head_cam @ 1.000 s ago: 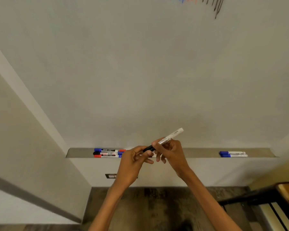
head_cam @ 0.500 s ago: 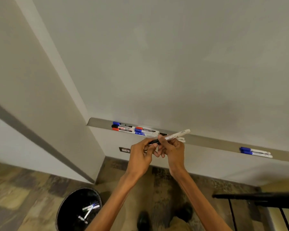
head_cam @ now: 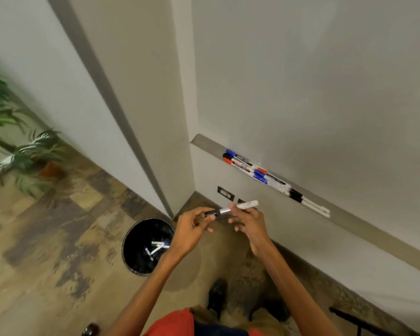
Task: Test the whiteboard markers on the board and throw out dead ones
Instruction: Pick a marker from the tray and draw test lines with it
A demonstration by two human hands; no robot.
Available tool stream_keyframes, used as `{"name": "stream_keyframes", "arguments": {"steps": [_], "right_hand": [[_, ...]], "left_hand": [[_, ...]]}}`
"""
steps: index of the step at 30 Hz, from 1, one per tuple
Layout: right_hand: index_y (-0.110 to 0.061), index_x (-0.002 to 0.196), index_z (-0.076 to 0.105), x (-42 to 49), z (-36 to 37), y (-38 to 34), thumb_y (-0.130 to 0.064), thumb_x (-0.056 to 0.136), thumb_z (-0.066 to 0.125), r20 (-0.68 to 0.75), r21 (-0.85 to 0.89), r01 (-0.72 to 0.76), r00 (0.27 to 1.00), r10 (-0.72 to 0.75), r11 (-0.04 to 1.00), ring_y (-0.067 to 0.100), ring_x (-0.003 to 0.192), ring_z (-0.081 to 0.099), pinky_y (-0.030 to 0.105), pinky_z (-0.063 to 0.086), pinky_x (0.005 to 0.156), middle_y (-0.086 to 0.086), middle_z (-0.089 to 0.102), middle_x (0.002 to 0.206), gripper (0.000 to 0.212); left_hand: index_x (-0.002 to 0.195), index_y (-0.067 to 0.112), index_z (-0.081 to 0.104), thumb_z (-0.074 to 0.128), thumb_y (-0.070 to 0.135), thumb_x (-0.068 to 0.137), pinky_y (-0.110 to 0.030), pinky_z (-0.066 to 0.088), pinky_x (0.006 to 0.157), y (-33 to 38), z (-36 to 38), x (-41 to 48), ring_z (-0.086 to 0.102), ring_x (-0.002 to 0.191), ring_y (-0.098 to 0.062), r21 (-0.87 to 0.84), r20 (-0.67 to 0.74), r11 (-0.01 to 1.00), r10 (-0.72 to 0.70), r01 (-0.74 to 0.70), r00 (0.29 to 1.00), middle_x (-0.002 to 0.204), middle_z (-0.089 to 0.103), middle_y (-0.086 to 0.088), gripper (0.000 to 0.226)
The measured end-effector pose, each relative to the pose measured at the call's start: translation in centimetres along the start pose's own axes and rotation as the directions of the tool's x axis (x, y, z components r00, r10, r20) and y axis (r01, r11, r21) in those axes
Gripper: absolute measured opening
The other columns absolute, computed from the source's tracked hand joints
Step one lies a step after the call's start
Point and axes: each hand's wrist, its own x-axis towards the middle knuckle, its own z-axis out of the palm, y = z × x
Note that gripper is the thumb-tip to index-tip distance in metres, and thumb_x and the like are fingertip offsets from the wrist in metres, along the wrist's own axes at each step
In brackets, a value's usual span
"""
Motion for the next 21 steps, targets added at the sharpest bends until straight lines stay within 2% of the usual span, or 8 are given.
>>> {"name": "stream_keyframes", "arguments": {"steps": [4,7,10,13,15,18,21], "right_hand": [[-0.007,0.107,0.072,1.6,3.7,1.1,-0.02,0.084,0.077,0.131,-0.047,-0.115,0.984,0.12,0.992,0.013,0.071,0.065,0.023,0.048,0.059,0.01,0.075,0.097,0.027],[-0.007,0.103,0.073,2.7,7.1,1.9,-0.019,0.084,0.077,0.213,-0.106,-0.159,0.96,0.179,0.982,0.013,0.07,0.064,0.024,0.046,0.06,0.007,0.075,0.092,0.022],[-0.008,0.097,0.073,3.7,11.1,3.0,-0.02,0.085,0.076,0.316,-0.191,-0.205,0.913,0.258,0.96,0.014,0.073,0.066,0.023,0.048,0.061,0.008,0.075,0.091,0.017],[-0.007,0.103,0.07,4.8,14.9,4.5,-0.024,0.086,0.075,0.388,-0.252,-0.245,0.861,0.329,0.936,0.017,0.082,0.071,0.023,0.053,0.064,0.011,0.074,0.098,0.024],[-0.005,0.108,0.068,5.3,17.0,5.6,-0.024,0.088,0.073,0.426,-0.277,-0.267,0.827,0.367,0.923,0.018,0.089,0.072,0.024,0.056,0.068,0.012,0.073,0.104,0.028],[-0.003,0.127,0.06,5.8,19.3,7.3,-0.023,0.091,0.07,0.474,-0.341,-0.292,0.767,0.432,0.894,0.02,0.101,0.07,0.029,0.058,0.078,0.012,0.07,0.119,0.042],[-0.003,0.142,0.043,6.2,20.2,8.7,-0.021,0.093,0.068,0.46,-0.423,-0.307,0.738,0.494,0.853,0.019,0.103,0.069,0.034,0.057,0.082,0.006,0.063,0.131,0.058]], "left_hand": [[0.107,0.014,0.074,0.067,0.019,0.094,-0.031,0.058,0.071,-2.0,-3.5,-1.6,0.073,0.067,-0.018,-0.025,-0.141,0.998,-0.06,0.057,0.988,0.091,0.076,0.003,0.015],[0.104,0.022,0.073,0.067,0.018,0.094,-0.036,0.06,0.07,-4.2,-6.4,-2.9,0.073,0.067,-0.02,-0.056,-0.242,0.991,-0.13,0.12,0.962,0.083,0.075,0.005,0.012],[0.102,0.025,0.072,0.066,0.014,0.095,-0.036,0.059,0.069,-6.5,-9.2,-4.4,0.074,0.068,-0.023,-0.082,-0.344,0.98,-0.197,0.18,0.918,0.084,0.075,-0.004,0.015],[0.102,0.026,0.07,0.064,0.011,0.096,-0.034,0.058,0.071,-8.5,-11.5,-5.6,0.075,0.071,-0.022,-0.141,-0.45,0.962,-0.274,0.235,0.85,0.087,0.075,0.0,0.018],[0.107,0.018,0.07,0.062,0.012,0.097,-0.039,0.06,0.078,-10.0,-12.6,-6.3,0.075,0.075,-0.018,-0.127,-0.483,0.95,-0.31,0.285,0.819,0.091,0.075,-0.002,0.014],[0.118,0.008,0.067,0.06,0.016,0.099,-0.042,0.057,0.091,-11.0,-13.7,-6.8,0.073,0.09,-0.009,-0.088,-0.495,0.935,-0.34,0.343,0.8,0.105,0.074,-0.002,0.022],[0.139,0.009,0.052,0.061,0.028,0.098,-0.032,0.043,0.106,-12.5,-14.4,-7.0,0.054,0.118,-0.007,0.024,-0.454,0.892,-0.392,0.451,0.8,0.129,0.053,0.008,0.046]]}}
